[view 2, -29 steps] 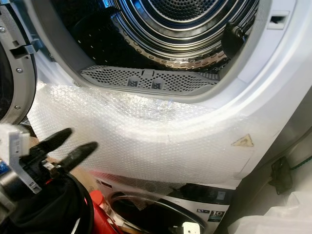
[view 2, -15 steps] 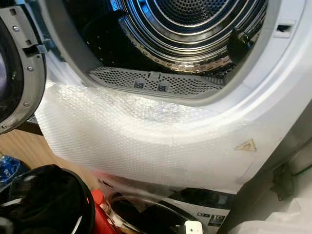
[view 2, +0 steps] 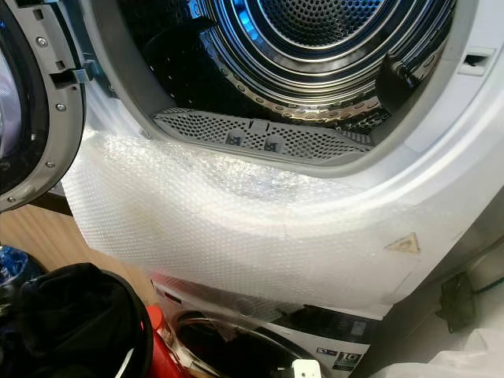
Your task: Clothes washing
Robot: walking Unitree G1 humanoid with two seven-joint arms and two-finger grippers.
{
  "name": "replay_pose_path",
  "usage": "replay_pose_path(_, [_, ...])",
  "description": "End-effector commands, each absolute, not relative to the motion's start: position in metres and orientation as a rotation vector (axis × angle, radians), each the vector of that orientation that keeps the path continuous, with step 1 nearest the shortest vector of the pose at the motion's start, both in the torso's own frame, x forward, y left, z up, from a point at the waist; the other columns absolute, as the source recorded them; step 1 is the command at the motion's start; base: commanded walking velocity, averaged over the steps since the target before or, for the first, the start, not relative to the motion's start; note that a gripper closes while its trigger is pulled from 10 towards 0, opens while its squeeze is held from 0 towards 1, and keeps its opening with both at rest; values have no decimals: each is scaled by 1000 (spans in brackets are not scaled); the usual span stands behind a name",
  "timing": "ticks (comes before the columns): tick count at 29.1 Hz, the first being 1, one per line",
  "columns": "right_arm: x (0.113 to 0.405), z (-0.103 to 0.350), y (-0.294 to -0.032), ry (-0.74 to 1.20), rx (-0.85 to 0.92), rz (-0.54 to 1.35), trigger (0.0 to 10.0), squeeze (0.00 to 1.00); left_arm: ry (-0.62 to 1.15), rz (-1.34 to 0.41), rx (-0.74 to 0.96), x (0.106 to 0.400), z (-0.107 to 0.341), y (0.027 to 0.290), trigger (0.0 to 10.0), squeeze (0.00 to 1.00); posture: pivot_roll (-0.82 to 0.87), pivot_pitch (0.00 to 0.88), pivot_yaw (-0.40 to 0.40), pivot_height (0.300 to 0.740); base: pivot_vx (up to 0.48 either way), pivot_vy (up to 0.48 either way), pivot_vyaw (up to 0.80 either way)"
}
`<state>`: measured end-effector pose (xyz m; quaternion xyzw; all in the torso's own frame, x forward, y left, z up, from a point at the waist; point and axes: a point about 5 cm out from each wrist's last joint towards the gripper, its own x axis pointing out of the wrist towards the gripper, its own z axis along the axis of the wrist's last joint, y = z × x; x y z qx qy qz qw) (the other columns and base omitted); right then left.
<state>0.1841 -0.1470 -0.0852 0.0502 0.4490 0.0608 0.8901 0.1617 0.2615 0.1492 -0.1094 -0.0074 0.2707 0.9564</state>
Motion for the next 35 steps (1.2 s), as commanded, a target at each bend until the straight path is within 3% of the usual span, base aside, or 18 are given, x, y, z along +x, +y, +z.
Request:
replay_pose_path(1, [184,-85,-145,937,99,139,10000,0,7,551,-249,163,143,261,10000,1000,380,0,6,740,0,0,0])
replay_pose_path(10, [181,-87,-144,946,91,157,10000,0,124,587,-269,147,122,254,10000,1000,375,0,15,740,0,0,0])
replay_pose_path(11, [180,-87,-144,948,90,157,10000,0,136,609,-259,144,120,255,10000,824,375,0,15,740,0,0,0])
replay_pose_path(12, [180,-87,-144,949,90,157,10000,0,135,612,-256,144,120,256,10000,0,375,0,15,740,0,0,0])
replay_pose_path(35, [186,-84,-137,927,87,190,10000,0,166,475,-280,164,128,236,10000,0,378,0,13,740,0,0,0])
